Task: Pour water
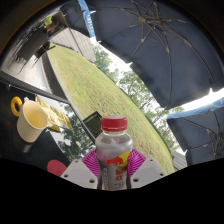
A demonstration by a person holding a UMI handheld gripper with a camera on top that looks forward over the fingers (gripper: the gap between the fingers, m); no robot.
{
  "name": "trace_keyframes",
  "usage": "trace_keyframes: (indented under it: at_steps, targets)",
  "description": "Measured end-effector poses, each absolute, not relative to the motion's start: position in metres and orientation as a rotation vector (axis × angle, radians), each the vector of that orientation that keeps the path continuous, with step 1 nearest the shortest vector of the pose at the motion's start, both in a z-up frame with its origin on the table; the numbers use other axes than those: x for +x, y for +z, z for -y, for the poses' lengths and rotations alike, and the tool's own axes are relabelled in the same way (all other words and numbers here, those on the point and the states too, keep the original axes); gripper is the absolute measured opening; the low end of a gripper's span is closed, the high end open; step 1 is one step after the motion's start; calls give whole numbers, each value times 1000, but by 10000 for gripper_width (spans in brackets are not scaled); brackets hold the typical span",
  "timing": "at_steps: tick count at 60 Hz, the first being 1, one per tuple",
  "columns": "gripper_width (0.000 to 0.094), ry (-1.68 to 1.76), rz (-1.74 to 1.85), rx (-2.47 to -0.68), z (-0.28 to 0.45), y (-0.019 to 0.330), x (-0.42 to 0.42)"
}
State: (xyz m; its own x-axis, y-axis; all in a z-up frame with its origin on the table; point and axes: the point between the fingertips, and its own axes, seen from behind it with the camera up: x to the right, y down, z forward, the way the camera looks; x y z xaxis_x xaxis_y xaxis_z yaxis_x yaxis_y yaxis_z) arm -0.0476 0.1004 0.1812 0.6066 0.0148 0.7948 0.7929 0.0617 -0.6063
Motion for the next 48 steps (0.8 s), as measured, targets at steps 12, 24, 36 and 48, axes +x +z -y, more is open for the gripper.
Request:
trace_keyframes:
  at_steps: [12, 24, 36, 48]
  targets:
    - [312, -1260, 1413, -944, -108, 170, -148]
    - [315, -1649, 1725, -549, -134, 148, -166]
    - [316, -1650, 1673, -608, -147, 157, -154]
    - [316, -1209, 1218, -1024, -134, 224, -114]
